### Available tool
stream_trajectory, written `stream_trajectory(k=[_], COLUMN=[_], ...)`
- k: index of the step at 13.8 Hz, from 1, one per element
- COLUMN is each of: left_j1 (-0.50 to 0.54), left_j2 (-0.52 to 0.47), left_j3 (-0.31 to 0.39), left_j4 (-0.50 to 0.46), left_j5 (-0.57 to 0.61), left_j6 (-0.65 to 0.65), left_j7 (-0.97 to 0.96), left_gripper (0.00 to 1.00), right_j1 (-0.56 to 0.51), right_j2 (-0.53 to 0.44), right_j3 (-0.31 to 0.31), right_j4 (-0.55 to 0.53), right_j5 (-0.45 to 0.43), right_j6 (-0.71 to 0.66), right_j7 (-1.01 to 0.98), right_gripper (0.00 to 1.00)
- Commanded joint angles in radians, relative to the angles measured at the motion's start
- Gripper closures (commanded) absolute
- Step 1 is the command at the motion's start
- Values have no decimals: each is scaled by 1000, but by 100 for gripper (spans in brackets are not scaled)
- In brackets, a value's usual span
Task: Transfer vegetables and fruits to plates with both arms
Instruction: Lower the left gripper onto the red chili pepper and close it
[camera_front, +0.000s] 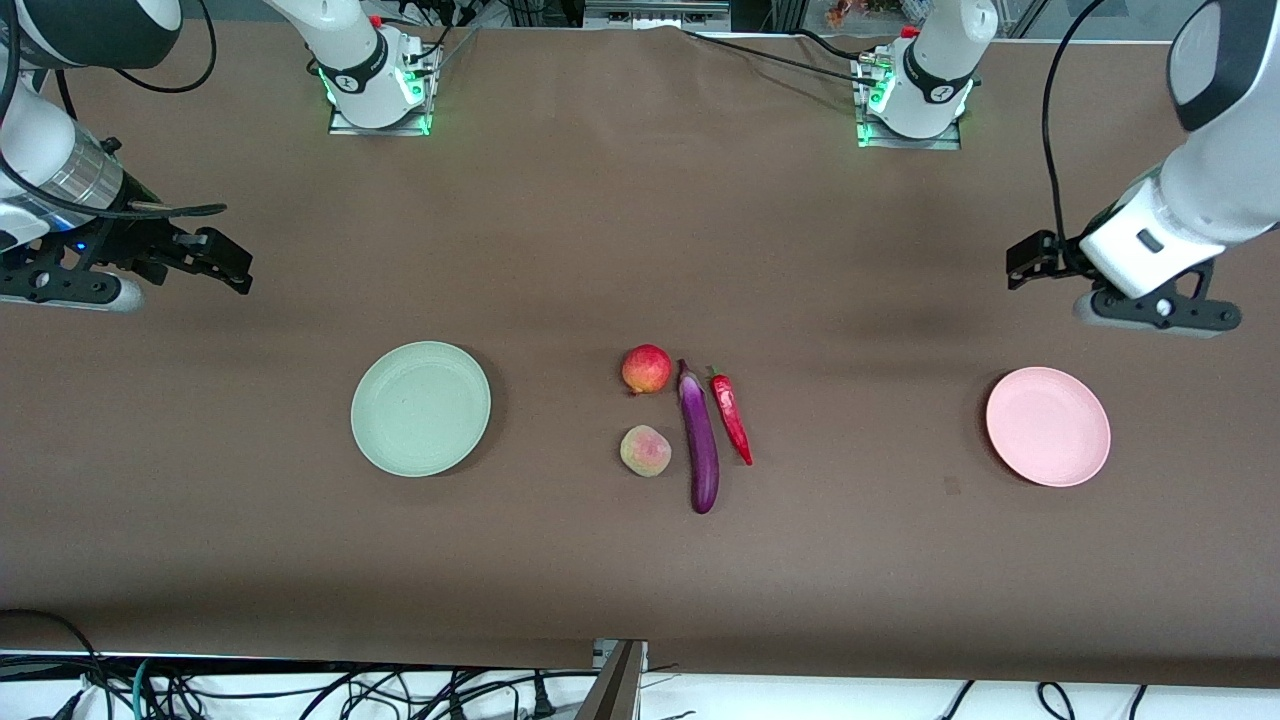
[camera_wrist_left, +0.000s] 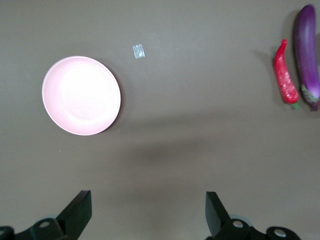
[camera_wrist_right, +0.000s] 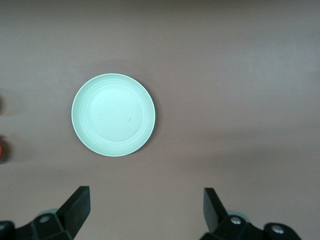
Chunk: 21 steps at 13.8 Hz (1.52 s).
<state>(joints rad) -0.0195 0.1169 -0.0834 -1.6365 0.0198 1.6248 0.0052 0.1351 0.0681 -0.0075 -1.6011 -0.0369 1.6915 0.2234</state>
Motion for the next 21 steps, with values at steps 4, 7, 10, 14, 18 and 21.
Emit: stream_trajectory(k=[4, 7, 10, 14, 18, 21], left_j1=[-63, -118, -175, -246, -330, -372], left_j2=[139, 239, 343, 475, 561, 586], left_j3=[-2, -2, -2, -2, 1, 1], left_j4=[43, 43, 41, 32, 20, 7], left_j5=[-50, -139, -201, -202, -190, -189], left_j6=[88, 272, 447, 608, 794, 862], left_j7=[-229, -275, -274, -277, -408, -546], left_gripper=[0, 0, 0, 0, 0, 0], right_j1=[0, 0, 0, 0, 0, 1], right_j2=[-14, -14, -14, -14, -14, -14], right_j3=[1, 1, 3, 3, 3, 3], right_j4=[-11, -11, -13, -13, -13, -11], right_j5=[15, 15, 15, 15, 15, 17], right_j6=[4, 4, 4, 2, 2, 2], right_j7=[4, 4, 4, 5, 5, 5], right_gripper=[0, 0, 0, 0, 0, 0])
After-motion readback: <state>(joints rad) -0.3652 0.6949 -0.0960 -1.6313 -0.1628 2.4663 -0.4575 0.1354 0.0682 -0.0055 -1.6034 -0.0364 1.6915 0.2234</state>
